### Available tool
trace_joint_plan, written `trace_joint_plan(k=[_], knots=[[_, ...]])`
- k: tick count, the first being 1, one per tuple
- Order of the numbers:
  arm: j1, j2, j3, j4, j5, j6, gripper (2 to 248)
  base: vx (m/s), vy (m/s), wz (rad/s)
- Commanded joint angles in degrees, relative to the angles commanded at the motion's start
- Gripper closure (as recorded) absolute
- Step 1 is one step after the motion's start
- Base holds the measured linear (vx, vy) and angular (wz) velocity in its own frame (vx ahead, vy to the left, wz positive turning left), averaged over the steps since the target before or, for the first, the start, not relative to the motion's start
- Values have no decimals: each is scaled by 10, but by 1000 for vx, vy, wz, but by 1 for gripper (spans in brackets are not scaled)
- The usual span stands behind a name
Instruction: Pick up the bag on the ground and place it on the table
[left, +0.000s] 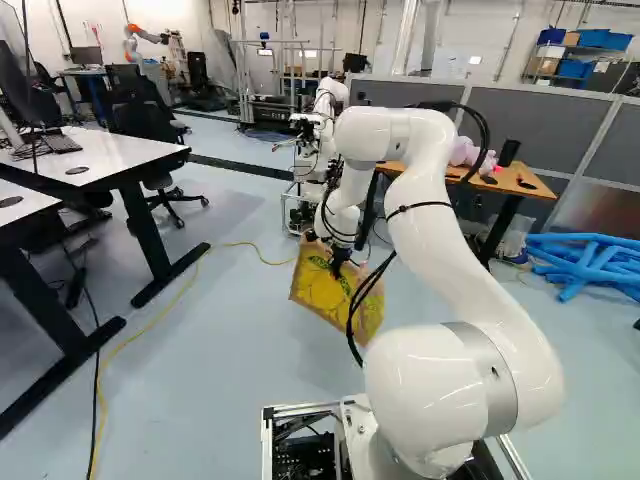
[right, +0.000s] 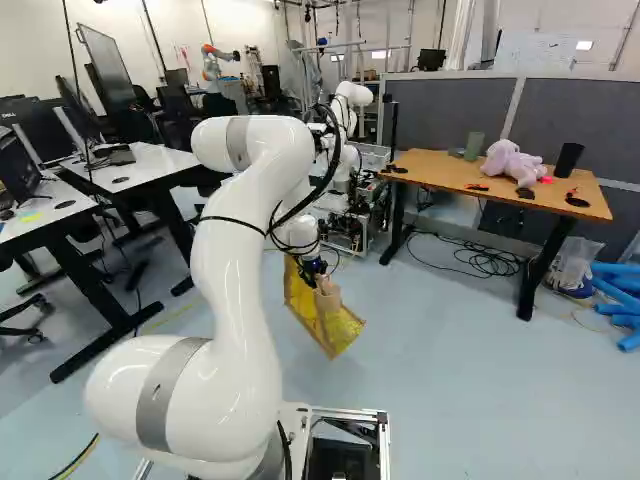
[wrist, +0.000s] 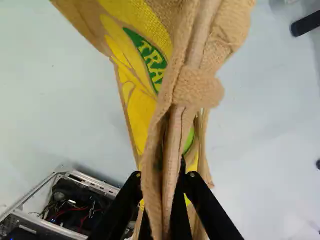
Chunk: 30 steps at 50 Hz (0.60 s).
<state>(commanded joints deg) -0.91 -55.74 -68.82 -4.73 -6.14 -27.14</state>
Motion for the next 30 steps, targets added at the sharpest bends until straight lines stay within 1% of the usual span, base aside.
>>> trace_joint_plan(k=[9,30], knots=[[0,25,27,3,-8,0,228,0,0,0],[-1,86,88,3,-8,0,228,0,0,0]])
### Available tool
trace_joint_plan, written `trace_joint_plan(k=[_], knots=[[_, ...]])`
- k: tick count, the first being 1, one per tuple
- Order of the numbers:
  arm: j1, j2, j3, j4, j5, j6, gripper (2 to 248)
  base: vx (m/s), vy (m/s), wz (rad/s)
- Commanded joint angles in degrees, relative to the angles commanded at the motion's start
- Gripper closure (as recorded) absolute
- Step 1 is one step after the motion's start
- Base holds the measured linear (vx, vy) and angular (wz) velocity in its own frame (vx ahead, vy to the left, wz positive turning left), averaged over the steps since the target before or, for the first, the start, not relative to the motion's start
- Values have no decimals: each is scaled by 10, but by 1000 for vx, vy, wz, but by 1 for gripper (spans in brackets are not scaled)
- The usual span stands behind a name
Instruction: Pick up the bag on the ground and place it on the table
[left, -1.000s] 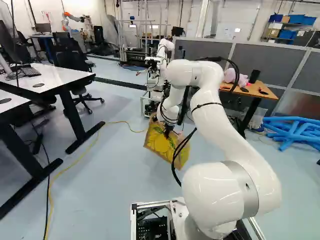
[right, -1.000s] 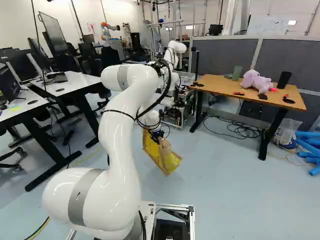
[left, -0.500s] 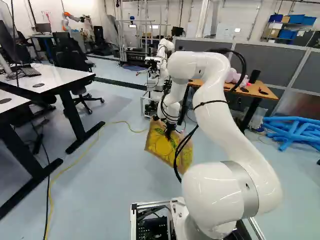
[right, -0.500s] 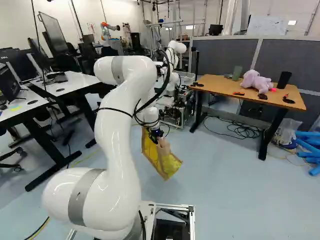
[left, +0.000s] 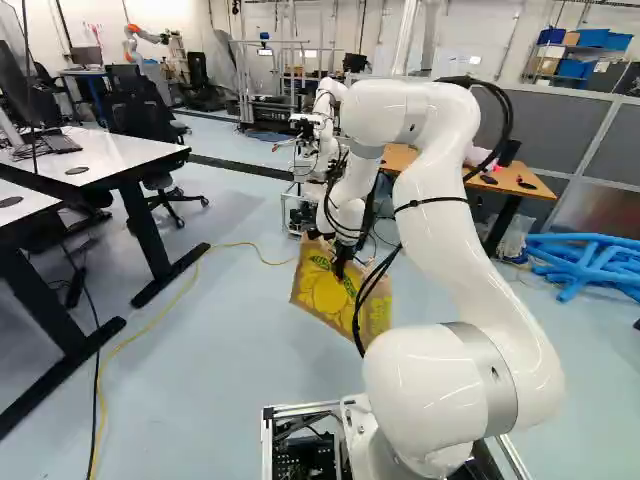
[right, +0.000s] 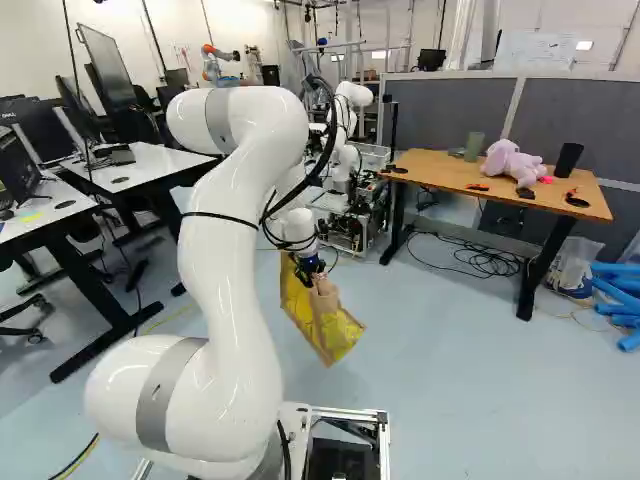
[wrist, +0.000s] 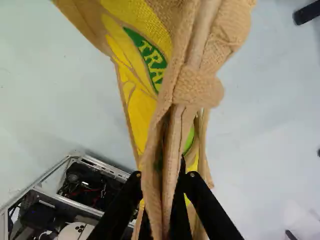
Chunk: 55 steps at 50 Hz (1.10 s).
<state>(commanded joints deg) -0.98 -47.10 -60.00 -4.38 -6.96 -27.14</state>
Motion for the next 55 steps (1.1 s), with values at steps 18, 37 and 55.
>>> trace_joint_plan(k=[18,37,55], knots=[[0,48,40,0,0,0,228,0,0,0],[0,95,69,0,0,0,228,0,0,0],[-1,145,105,0,0,0,228,0,0,0]])
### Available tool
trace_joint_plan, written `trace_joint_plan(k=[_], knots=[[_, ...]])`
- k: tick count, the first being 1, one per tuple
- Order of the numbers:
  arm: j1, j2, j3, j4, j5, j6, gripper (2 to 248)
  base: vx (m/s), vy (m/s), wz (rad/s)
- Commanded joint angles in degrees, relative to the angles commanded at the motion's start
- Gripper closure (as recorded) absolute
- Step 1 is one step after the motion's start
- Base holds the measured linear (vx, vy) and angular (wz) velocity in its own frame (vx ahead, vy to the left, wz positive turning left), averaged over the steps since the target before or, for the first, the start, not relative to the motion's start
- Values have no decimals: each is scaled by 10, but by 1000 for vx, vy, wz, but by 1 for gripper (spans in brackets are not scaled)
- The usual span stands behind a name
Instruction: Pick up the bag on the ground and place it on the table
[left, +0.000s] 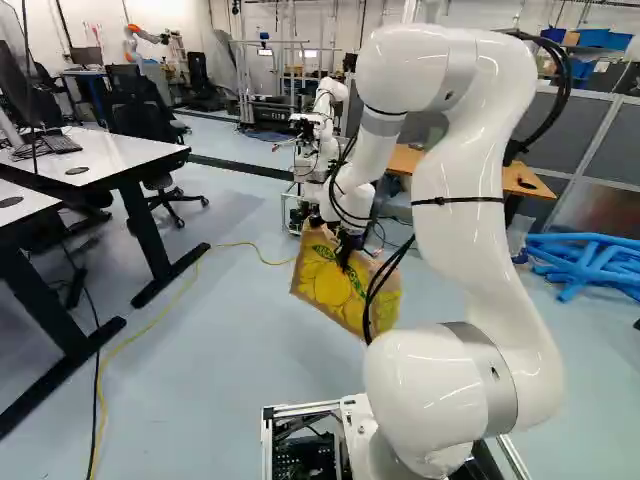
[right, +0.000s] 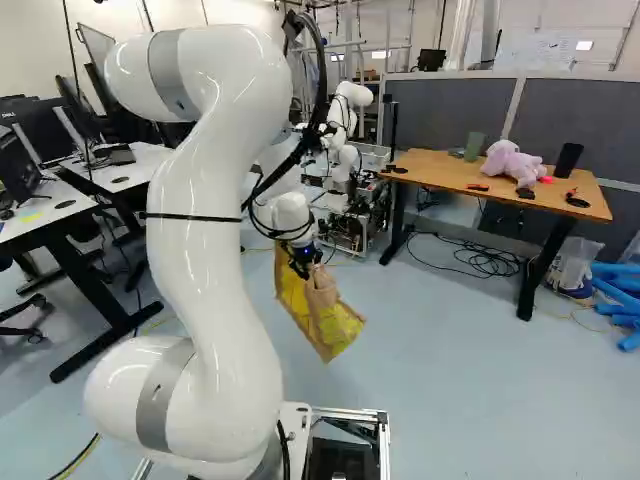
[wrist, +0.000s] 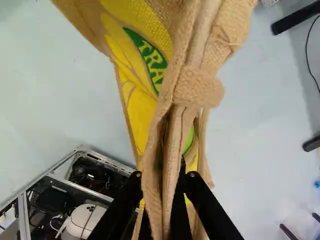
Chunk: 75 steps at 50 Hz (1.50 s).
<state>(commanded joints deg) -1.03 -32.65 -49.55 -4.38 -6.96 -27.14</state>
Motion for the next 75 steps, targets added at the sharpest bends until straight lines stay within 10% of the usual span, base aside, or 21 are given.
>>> trace_joint_plan(k=[75], knots=[[6,181,76,0,-111,0,228,0,0,0]])
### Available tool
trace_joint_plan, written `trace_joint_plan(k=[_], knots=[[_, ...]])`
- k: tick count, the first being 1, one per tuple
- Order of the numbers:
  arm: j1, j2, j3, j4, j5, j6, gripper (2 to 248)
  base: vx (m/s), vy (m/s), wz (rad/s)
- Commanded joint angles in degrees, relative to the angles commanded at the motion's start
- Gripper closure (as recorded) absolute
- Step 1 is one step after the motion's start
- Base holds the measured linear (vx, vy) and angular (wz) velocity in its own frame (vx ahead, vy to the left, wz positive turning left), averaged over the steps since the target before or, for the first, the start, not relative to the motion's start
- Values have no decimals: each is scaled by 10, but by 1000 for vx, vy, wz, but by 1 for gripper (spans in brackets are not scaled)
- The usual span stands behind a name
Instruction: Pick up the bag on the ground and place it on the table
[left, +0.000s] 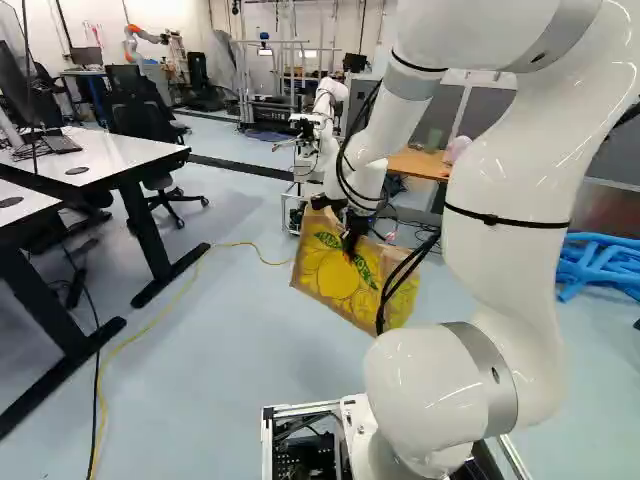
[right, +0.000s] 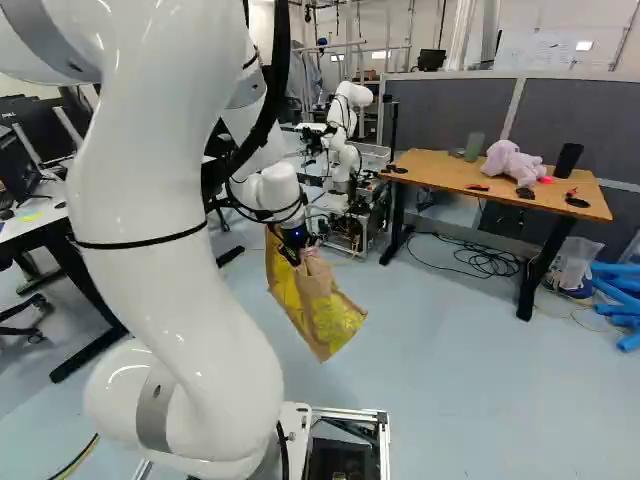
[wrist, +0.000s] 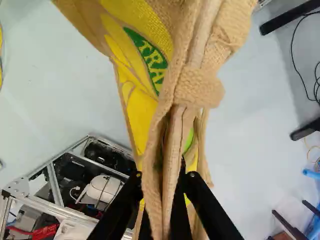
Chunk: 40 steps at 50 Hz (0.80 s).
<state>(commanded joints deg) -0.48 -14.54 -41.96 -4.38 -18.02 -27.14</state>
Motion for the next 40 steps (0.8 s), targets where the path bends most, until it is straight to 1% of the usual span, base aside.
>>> trace_joint_plan(k=[40], knots=[[19,73,-4,0,-108,0,228,0,0,0]])
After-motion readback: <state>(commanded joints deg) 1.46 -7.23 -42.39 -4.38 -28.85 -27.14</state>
